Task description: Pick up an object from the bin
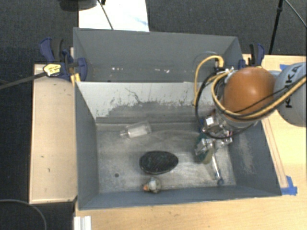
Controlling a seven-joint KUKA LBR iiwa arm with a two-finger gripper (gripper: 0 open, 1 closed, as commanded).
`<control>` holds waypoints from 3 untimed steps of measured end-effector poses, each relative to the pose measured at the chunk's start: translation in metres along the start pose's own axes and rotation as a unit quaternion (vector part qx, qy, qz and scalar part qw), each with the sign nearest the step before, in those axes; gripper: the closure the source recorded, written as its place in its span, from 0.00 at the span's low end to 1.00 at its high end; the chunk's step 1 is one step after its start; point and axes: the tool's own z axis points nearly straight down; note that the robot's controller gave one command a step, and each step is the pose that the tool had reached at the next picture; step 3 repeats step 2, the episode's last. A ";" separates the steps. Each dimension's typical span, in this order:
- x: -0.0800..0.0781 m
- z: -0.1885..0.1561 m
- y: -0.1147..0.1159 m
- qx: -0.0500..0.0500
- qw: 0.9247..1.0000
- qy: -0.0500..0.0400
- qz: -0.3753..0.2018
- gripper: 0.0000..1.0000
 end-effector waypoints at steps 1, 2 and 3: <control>0.000 -0.071 -0.003 -0.001 1.000 0.000 0.003 1.00; 0.000 -0.113 -0.004 -0.002 1.000 0.000 0.006 1.00; 0.000 -0.113 -0.004 -0.002 1.000 0.000 0.006 1.00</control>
Offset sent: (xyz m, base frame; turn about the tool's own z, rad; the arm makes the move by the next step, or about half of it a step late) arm -0.0001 -0.0002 0.0665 0.0000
